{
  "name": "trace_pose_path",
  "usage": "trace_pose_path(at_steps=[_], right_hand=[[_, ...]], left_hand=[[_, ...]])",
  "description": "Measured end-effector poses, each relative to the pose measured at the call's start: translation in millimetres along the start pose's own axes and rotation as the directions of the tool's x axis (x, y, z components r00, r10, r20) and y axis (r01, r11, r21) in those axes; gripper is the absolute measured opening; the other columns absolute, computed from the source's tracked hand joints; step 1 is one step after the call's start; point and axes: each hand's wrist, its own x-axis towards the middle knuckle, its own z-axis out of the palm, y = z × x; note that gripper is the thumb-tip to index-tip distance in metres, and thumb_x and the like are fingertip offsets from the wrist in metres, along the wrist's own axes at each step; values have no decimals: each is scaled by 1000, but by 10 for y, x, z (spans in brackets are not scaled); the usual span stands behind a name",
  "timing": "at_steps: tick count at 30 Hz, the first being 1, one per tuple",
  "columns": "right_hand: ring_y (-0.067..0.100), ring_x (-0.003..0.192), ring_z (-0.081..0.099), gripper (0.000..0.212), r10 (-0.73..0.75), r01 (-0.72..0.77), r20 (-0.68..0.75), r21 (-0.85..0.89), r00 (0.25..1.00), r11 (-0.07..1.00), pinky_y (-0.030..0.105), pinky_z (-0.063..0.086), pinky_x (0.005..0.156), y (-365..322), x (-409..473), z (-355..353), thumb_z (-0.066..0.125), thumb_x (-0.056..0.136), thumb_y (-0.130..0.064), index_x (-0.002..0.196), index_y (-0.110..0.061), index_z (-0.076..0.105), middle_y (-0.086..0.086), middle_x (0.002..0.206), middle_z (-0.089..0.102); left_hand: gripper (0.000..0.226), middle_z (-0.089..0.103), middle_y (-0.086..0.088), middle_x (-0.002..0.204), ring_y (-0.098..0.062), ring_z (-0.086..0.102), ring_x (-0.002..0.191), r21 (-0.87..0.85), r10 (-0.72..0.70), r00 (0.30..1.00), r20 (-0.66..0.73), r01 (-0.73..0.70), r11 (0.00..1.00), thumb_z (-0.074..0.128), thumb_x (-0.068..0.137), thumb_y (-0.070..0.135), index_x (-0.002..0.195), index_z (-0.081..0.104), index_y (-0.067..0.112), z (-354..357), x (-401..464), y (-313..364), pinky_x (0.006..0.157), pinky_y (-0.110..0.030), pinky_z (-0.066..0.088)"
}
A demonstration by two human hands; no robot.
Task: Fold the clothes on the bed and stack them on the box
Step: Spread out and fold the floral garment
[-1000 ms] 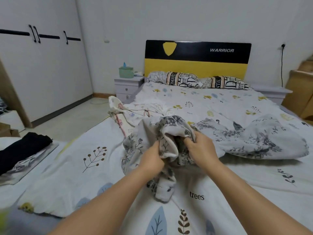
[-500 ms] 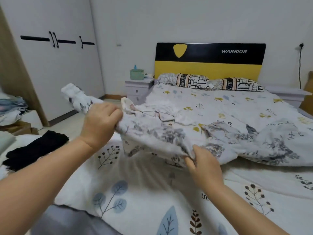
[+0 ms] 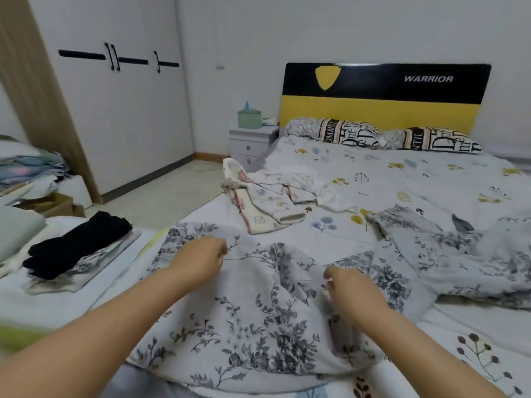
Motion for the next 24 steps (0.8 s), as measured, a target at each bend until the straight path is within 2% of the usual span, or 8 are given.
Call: trace_pose_path(at_steps=[6,9,12,14,16,18,21,24], right_hand=[[30,96,53,56,44,-43,14,-68,999,997,34,45,73,167,763,156,33,88,5,141,-14,34,13,130,37],[32,109,48,62,6,8,96,-141,995,990,34,42,77,272,1060,283,30,90,3,147,-22,24,13,143,22],[31,108,51,40,-3,47,254,-168,967,985,33,42,81,416,1283,415,34,90,1,121,-18,52,10,130,34],[25,100,54,25,10,47,292,-186,957,981,29,41,80,490,1423,411,38,89,-2,100,-16,55,8,120,51],[23,88,49,19,53,-18,200,-172,978,985,27,38,73,534,1541,312,37,89,0,92,-14,49,10,114,57],[25,79,46,17,171,-173,-49,-46,984,984,30,37,67,623,1626,159,35,87,4,91,-11,44,13,98,56],[28,75,45,14,442,-361,-354,274,824,892,33,34,63,883,1696,-98,39,89,6,95,-3,48,18,86,53],[27,82,43,8,588,-335,-404,541,701,771,33,31,68,1020,1797,-261,44,97,-5,98,-1,51,21,105,58]], left_hand=[[42,37,-9,138,-30,45,118,169,-18,999,-27,23,985,40,89,1,130,42,12,254,661,-31,91,-41,45],[55,25,-11,149,-33,42,127,215,-82,991,103,58,975,34,93,5,145,23,17,379,917,-149,100,-42,41],[36,47,-13,132,-29,50,117,311,-119,972,202,52,949,37,93,9,129,43,11,450,1068,-347,90,-35,41],[27,55,-10,121,-27,54,109,370,-133,971,197,52,927,38,90,5,110,53,12,422,1115,-493,79,-31,41],[27,57,-8,116,-26,55,105,394,-182,973,142,113,912,38,88,4,106,56,14,337,1170,-649,77,-30,42],[27,58,-7,113,-26,56,103,419,-260,961,89,201,886,39,89,6,106,58,14,196,1215,-802,83,-31,47],[25,58,-9,117,-23,55,98,489,-392,919,36,326,809,39,93,9,111,56,10,-11,1232,-1005,82,-28,46],[23,57,-12,117,-26,57,100,467,-448,891,-69,426,775,41,92,8,111,54,8,-114,1193,-1060,71,-28,40]])
